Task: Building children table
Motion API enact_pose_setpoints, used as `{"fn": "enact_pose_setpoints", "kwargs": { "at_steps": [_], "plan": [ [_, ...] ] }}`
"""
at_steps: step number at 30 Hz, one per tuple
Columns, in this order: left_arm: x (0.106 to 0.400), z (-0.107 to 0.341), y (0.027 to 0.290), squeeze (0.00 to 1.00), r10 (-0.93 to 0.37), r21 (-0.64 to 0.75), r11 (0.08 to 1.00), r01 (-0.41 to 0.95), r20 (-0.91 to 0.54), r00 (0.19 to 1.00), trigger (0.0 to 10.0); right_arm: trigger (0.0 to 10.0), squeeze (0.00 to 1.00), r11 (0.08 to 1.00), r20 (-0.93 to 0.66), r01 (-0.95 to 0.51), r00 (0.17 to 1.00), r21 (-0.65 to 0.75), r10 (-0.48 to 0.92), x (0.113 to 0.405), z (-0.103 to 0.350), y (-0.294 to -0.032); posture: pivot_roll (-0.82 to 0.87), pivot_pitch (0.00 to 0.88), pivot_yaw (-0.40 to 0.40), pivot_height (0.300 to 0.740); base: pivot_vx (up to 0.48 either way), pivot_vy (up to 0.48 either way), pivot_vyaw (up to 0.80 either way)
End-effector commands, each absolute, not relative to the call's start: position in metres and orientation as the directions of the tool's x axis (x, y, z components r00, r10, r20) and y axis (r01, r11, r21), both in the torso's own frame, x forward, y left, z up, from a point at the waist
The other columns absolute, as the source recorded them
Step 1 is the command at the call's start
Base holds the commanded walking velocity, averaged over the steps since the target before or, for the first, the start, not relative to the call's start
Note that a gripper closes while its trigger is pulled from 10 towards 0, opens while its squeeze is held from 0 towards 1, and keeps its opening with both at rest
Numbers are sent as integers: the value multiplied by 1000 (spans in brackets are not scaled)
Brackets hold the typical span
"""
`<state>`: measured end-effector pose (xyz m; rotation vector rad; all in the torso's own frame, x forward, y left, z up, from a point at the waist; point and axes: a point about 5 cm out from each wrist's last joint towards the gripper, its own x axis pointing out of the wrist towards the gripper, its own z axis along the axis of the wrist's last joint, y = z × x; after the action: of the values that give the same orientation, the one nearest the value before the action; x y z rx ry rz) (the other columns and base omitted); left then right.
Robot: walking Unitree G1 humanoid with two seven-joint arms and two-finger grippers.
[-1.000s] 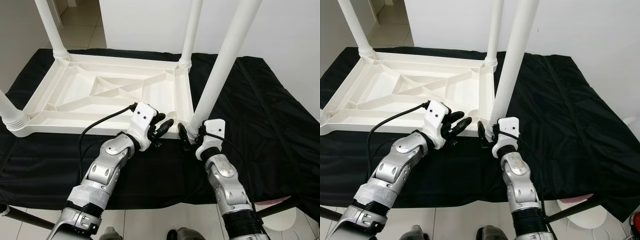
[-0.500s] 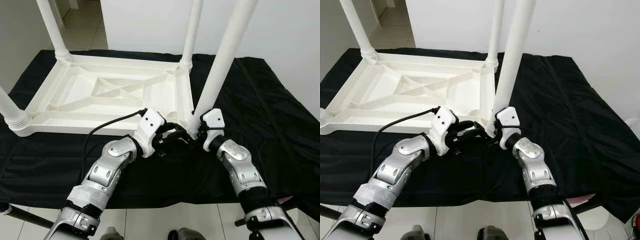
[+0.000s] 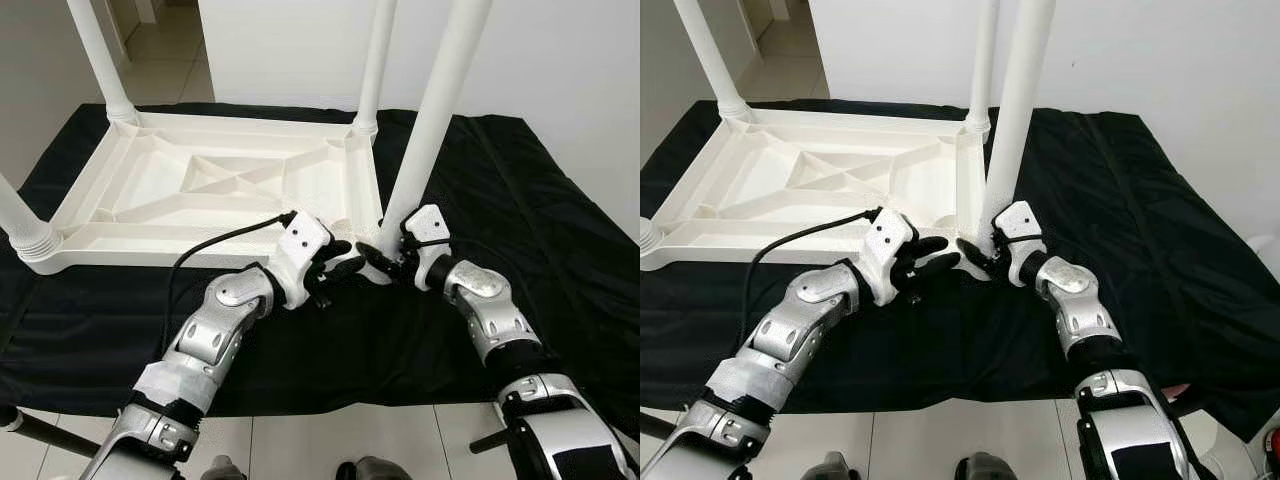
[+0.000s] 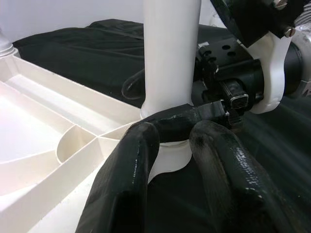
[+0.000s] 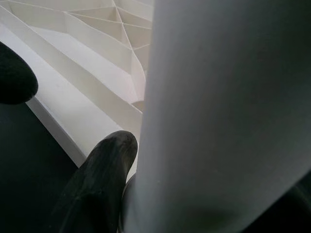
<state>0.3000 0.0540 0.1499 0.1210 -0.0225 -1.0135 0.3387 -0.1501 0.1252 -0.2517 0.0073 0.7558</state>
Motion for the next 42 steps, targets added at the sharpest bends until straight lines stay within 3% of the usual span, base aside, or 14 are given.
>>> {"fn": "enact_pose_setpoints", "kwargs": {
  "at_steps": [1, 6, 7, 19, 31, 36, 37, 42],
  "plan": [
    [303, 151, 55, 0, -859, 111, 505, 856, -35, 512, 10000, 0, 0, 687, -134, -711, 703, -152, 698, 330, 108, -145, 41, 0, -11, 740, 0, 0, 0],
    [305, 152, 55, 0, -857, 115, 509, 853, -32, 515, 10000, 0, 0, 719, -104, -681, 732, -143, 673, 328, 108, -143, 32, 0, -19, 740, 0, 0, 0],
    [305, 152, 55, 0, -855, 114, 512, 851, -29, 518, 10000, 10000, 0, 768, -84, -625, 780, -141, 620, 328, 107, -141, 32, 0, -19, 740, 0, 0, 0],
    [305, 150, 54, 0, -846, 107, 528, 843, -21, 532, 10000, 10000, 0, 892, 39, -441, 894, -105, 446, 322, 117, -119, 15, 0, -14, 740, 0, 0, 0],
    [305, 149, 53, 0, -828, 89, 559, 824, 2, 561, 10000, 10000, 0, 986, 54, -162, 985, -32, 164, 313, 121, -106, 21, 0, -39, 740, 0, 0, 0],
    [305, 149, 52, 0, -825, 86, 563, 822, 7, 565, 10000, 10000, 0, 981, 54, -192, 980, -22, 193, 311, 121, -99, 20, 0, -42, 740, 0, 0, 0],
    [305, 150, 52, 0, -825, 82, 563, 822, 11, 564, 10000, 10000, 1000, 979, 77, -203, 976, -4, 203, 310, 125, -102, 15, 0, -45, 740, 0, 0, 0],
    [303, 149, 54, 0, -829, 86, 558, 825, 12, 559, 10000, 10000, 1000, 972, 125, -235, 965, 5, 232, 308, 134, -114, 13, 0, -55, 740, 0, 0, 0]
  ]
}}
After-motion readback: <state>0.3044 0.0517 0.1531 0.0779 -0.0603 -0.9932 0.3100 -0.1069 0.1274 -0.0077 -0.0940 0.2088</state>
